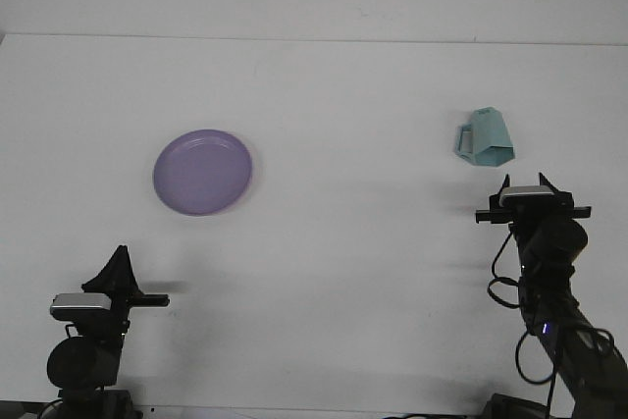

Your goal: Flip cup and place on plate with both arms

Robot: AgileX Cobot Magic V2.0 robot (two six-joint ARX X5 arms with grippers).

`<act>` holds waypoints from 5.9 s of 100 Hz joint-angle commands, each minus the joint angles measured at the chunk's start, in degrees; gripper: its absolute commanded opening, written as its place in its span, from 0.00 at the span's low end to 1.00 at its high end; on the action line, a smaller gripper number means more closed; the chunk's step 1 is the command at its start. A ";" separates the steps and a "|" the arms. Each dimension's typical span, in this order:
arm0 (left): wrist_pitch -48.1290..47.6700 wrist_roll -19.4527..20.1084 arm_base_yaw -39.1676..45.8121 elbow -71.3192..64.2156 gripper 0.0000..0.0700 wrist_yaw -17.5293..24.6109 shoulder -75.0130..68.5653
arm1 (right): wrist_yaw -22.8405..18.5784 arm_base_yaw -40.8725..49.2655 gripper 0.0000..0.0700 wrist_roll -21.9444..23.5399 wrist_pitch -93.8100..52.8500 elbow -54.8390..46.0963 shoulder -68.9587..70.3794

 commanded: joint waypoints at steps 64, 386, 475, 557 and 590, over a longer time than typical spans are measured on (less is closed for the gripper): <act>0.57 0.72 0.04 -1.07 0.02 -0.11 -0.09 | -9.03 -3.02 0.63 -11.19 2.84 25.55 33.57; 0.59 0.72 0.04 -1.07 0.02 -0.13 -0.09 | -0.22 45.72 0.01 13.55 -109.11 63.10 28.35; 0.72 0.72 0.04 -1.07 0.02 -0.13 -0.09 | -1.31 44.78 0.61 10.91 -109.85 63.87 26.38; -0.46 -23.32 -0.02 7.41 0.02 4.98 3.48 | -3.26 18.82 0.00 13.99 -65.59 22.97 -31.41; -13.07 -16.59 -0.85 30.64 0.02 19.61 28.28 | -3.21 17.27 0.00 16.72 -45.22 -0.83 -44.48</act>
